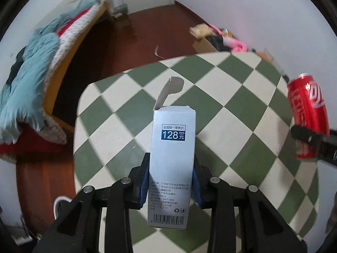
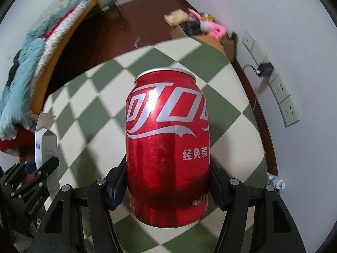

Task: Collect trash
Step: 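Carry both items over the white bin and open both tools to drop them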

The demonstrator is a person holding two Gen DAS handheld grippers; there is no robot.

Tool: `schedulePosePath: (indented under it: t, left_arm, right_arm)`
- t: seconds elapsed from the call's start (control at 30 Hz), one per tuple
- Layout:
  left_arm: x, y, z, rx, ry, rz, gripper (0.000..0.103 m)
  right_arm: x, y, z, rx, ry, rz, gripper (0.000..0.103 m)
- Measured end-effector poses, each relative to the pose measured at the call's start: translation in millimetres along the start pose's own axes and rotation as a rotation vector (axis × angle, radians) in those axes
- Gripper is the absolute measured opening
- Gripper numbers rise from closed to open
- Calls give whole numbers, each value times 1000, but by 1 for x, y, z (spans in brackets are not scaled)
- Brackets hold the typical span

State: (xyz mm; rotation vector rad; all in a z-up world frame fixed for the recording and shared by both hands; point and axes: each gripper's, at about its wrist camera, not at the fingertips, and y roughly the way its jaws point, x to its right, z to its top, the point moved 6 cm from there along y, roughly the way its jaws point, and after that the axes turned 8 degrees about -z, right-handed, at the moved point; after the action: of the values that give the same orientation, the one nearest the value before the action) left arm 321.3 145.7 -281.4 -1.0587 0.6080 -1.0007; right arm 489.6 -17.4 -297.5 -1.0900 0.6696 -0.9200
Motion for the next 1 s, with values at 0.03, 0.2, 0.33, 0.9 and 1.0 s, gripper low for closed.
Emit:
schedulePosePath:
  t: [0.03,0.2,0.33,0.9,1.0]
  left_arm:
    - [-5,-10,-3,19,-17,2,31]
    - [-31,-56,-17,105,-91,21,31]
    - [-58,-95,-37,166,-144,34,31]
    - [-227,-188,-159,265,-424,117,31]
    - [-269,-181,-188,237,-488,137,31]
  right_arm:
    - [-6,-10,-6,16,-7,7,67]
    - [-38,-55,-37,91,-43,34,67]
    - [-62,-89,-62,133,-63,67,67]
    - [-270,-175,-181,156,-288,304,67]
    - [-321,-162,-204,110,-351,339,67]
